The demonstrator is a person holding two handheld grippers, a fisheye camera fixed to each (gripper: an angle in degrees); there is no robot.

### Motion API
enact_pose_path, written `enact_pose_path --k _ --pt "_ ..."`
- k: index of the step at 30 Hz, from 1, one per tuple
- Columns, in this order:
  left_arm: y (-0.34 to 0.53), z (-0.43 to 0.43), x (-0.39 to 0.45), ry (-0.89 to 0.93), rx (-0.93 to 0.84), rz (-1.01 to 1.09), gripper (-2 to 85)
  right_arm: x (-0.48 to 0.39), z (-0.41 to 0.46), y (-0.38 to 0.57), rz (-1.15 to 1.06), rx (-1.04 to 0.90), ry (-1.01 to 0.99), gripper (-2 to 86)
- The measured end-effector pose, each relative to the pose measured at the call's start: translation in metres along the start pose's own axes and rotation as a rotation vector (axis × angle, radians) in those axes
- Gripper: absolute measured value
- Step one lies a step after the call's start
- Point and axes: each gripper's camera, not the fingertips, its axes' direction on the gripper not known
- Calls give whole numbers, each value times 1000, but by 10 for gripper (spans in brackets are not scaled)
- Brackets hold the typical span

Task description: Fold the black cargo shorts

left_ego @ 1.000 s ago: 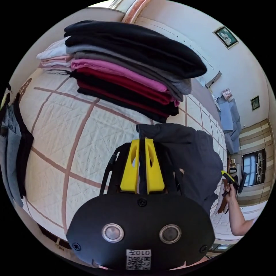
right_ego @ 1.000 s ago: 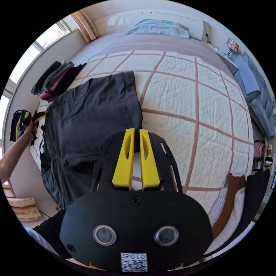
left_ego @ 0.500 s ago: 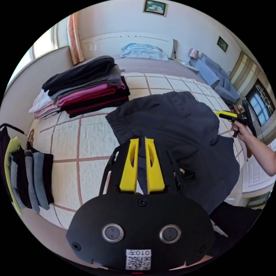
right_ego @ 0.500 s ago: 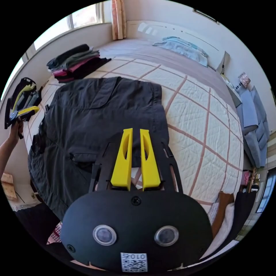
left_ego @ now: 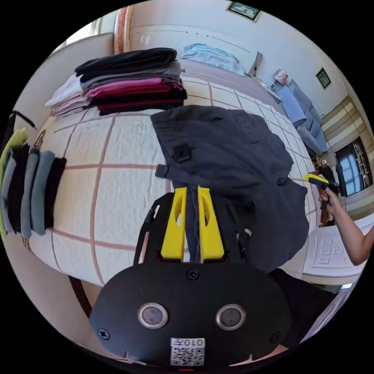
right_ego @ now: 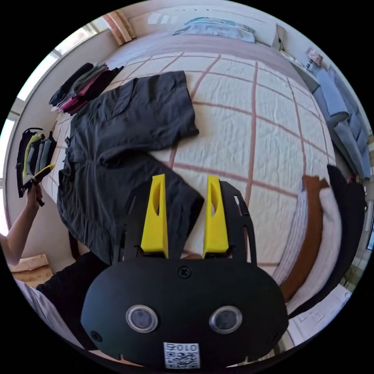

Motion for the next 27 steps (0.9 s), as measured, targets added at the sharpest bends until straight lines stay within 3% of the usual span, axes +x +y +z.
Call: enact_pose_path --k 4,7,10,13,20,27 --pt "56 7 -10 42 -142 -96 66 15 23 112 121 -122 -92 118" --pt "84 20 -7 89 -216 -138 69 3 45 141 155 -147 -173 102" --pt "88 23 2 57 -214 -163 53 -21 70 129 109 -222 -263 59" --pt "81 23 3 50 -251 -147 19 -44 66 103 10 -309 -77 43" --pt "116 22 -9 236 -188 -366 1 -37 6 90 -59 -180 -5 38" --pt "142 45 -8 300 -153 -453 12 -26 84 78 -33 -309 -73 45"
